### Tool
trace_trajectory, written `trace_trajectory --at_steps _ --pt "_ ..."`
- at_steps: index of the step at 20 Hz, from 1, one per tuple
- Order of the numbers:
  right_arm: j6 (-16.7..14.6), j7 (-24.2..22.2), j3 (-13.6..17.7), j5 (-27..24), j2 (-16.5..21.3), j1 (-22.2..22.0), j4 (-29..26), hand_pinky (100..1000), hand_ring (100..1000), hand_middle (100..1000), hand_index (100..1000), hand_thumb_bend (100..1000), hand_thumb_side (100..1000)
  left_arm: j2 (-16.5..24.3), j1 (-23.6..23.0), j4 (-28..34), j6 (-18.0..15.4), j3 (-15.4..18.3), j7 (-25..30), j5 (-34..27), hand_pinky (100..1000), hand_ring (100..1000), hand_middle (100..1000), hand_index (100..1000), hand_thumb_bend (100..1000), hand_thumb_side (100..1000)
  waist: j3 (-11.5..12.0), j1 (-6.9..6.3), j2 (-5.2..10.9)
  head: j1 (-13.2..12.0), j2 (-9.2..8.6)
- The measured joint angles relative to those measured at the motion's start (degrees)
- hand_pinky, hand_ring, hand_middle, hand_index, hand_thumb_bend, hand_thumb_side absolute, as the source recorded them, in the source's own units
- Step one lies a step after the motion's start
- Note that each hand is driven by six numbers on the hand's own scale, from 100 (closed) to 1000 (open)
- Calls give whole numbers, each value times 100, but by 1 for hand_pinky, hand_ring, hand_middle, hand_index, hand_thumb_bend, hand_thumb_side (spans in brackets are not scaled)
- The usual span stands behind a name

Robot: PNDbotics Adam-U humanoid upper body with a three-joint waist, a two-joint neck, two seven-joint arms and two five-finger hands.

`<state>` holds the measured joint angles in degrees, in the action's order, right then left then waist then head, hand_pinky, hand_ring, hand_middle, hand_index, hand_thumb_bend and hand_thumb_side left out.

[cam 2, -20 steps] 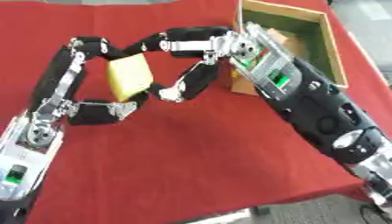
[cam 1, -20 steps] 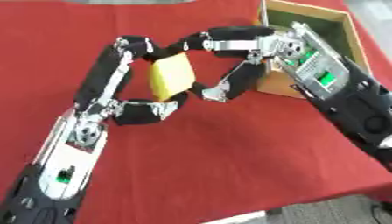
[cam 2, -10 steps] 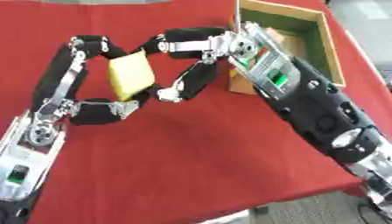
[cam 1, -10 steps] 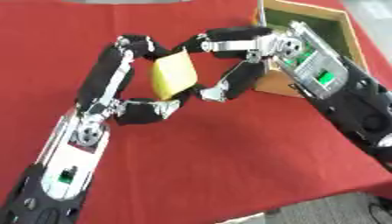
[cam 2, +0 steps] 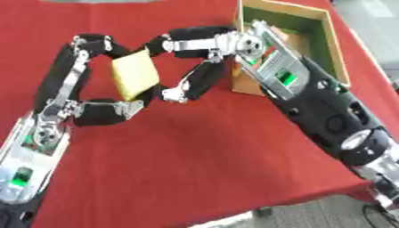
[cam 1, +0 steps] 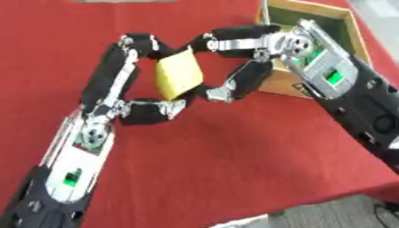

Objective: Pick up the objects with one hand, pass them to the other hand, and then place them into the box on the other side of the table.

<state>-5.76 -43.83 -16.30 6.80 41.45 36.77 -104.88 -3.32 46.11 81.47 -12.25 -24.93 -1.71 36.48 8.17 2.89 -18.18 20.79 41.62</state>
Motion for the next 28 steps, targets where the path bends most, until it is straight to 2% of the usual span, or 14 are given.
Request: trace_trajectory --at_steps 6,7,8,10,11,14,15,18,21,28 --pt "-35 -70 34 -5 14 -4 0 1000 1000 705 846 100 403 -27 1 -24 3 -19 3 33 616 585 403 530 119 102 -1 -1 -1 6 1" --pt "-32 -67 34 -5 14 -6 0 999 1000 659 805 100 445 -27 1 -24 4 -24 4 33 619 586 408 538 124 128 -1 -1 -1 7 1" --pt "-24 -59 34 -9 14 -11 0 990 1000 625 772 100 477 -27 1 -25 4 -26 5 33 623 588 413 546 153 128 -1 0 -1 7 1" --pt "4 -31 34 -42 14 -33 0 981 1000 597 744 100 484 -27 1 -26 5 -28 4 35 628 591 419 553 187 121 0 0 -1 8 1" --pt "25 -10 34 -63 14 -43 0 963 1000 548 694 100 490 -27 3 -26 7 -28 2 36 630 594 429 566 227 113 0 0 -1 10 1" --pt "93 65 34 -167 14 -51 0 961 1000 543 689 100 488 -27 19 -27 20 -28 -14 42 630 595 429 568 230 113 0 0 -1 22 1" --pt "112 85 34 -200 14 -52 0 938 1000 506 646 100 494 -27 21 -27 25 -28 -22 44 637 602 444 588 275 124 0 1 -1 24 1" --pt "164 147 34 -277 14 -56 0 924 984 494 632 100 504 -27 25 -27 42 -26 -49 63 648 613 462 606 335 140 0 0 -1 36 1" --pt "183 198 34 -337 15 -69 0 913 973 483 618 100 512 -27 26 -27 61 -23 -88 113 666 635 492 645 438 165 0 -1 -1 51 1" --pt "182 211 32 -386 14 -99 0 903 966 476 608 100 511 -28 26 -62 99 -24 -195 224 693 698 572 734 614 219 -1 -1 -1 55 1"
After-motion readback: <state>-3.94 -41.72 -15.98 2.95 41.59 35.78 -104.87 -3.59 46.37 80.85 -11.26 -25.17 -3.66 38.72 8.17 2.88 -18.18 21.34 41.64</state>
